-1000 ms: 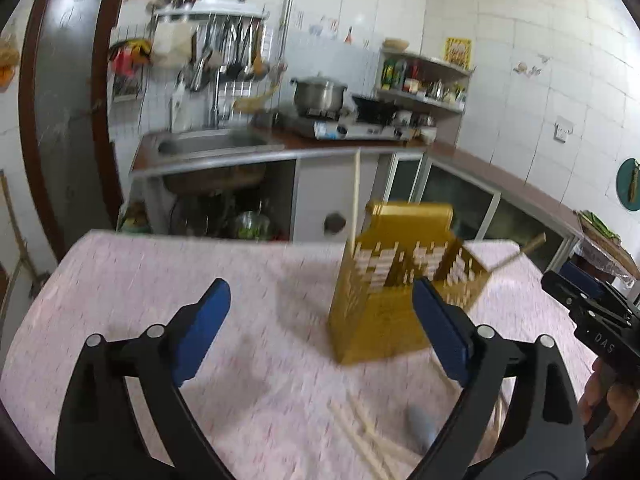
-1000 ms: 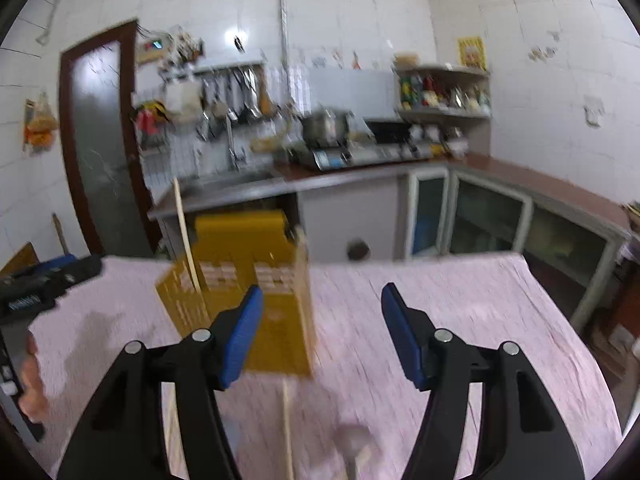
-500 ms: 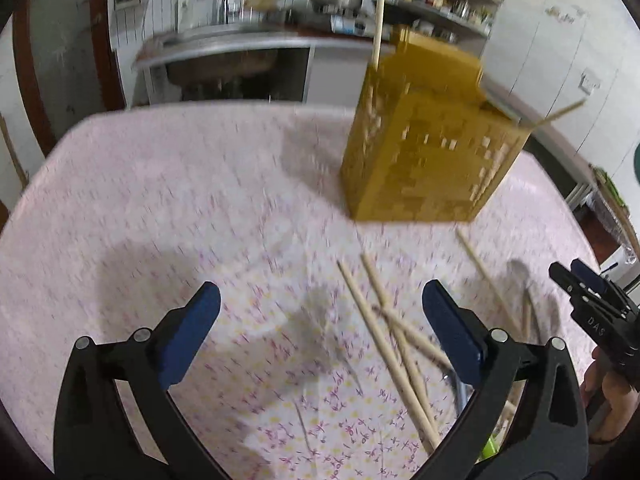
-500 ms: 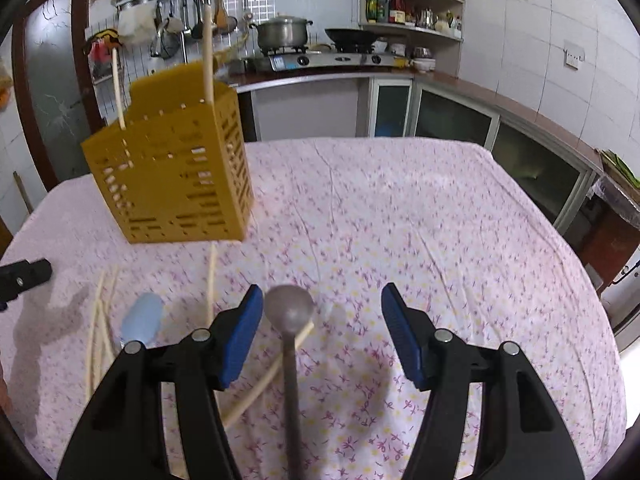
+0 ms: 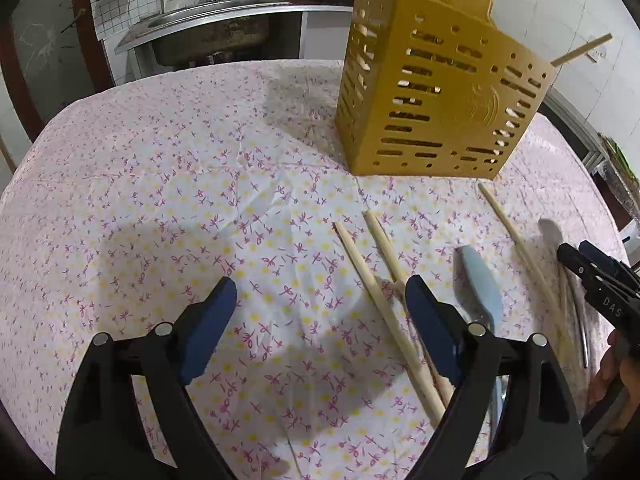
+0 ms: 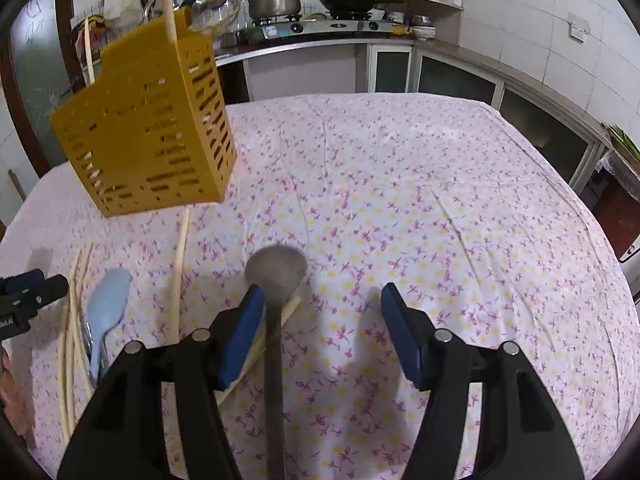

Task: Organize utensils
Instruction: 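Grasp a chopstick with the left tool while the right tool grasps the grey ladle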

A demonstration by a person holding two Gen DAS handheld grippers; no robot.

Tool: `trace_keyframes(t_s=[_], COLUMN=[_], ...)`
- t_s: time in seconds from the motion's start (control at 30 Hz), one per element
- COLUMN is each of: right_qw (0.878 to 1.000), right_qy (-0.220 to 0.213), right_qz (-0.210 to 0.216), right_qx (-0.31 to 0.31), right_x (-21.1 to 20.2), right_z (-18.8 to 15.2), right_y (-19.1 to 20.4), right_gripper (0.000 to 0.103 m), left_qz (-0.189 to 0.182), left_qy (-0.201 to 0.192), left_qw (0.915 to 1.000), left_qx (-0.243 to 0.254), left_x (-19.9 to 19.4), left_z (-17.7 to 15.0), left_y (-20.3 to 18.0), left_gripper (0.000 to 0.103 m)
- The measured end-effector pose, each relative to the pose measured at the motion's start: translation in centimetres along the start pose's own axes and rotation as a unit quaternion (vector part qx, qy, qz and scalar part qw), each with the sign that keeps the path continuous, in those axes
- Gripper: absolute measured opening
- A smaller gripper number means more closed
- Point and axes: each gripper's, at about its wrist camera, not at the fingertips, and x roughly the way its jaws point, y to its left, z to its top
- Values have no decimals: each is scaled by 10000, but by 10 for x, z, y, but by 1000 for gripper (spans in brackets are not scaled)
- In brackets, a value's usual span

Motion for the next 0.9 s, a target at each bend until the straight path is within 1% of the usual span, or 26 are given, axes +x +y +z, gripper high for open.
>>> trace_keyframes(t_s=[0.03, 0.13, 0.23, 0.37, 0.4, 0.43, 0.53, 0.57, 0.6, 0.63, 0.67, 0.73, 0.87, 0.9], right_qw=[10000, 9999, 9999, 9999, 9999, 9998, 9998, 9997, 9997, 9997, 9998, 9998, 9997, 9997], right_qy=[-13, -54, 64, 134, 146, 162, 214, 223, 222, 221, 215, 194, 183, 178], right_qz=[-12, 38, 64, 45, 52, 54, 52, 45, 38, 34, 31, 74, 114, 98], right_qx=[-24, -105, -140, -94, -73, -53, -9, -9, -4, 5, 19, 75, 140, 124], right_x=[0, -3, 3, 12, 13, 14, 16, 17, 16, 16, 16, 15, 16, 15], right_z=[0, 1, 2, 6, 7, 9, 9, 9, 9, 10, 10, 11, 12, 11], right_y=[1, 5, 11, 12, 12, 10, 9, 10, 11, 11, 10, 7, 5, 6], right_gripper=[61, 61, 61, 60, 59, 56, 53, 51, 49, 47, 41, 35, 35, 35], left_qz=[-9, -29, -5, 74, 75, 51, 25, 29, 27, 25, 28, -22, -75, -103], left_qy=[31, 67, 99, 105, 93, 90, 74, 71, 66, 59, 50, 42, 39, 40], left_qw=[10000, 10000, 9999, 9995, 9993, 9992, 9990, 9989, 9988, 9986, 9984, 9980, 9978, 9978], left_qx=[5, 21, 77, 296, 357, 384, 446, 467, 493, 527, 566, 625, 658, 651], left_x=[2, 5, 11, 18, 18, 18, 21, 21, 21, 20, 20, 20, 19, 18], left_z=[1, 4, 10, 14, 14, 14, 17, 18, 18, 17, 17, 18, 19, 19], left_y=[0, 1, -1, -10, -12, -13, -15, -16, -17, -19, -20, -23, -23, -23], left_gripper=[80, 77, 73, 63, 59, 55, 53, 52, 49, 46, 44, 32, 26, 22])
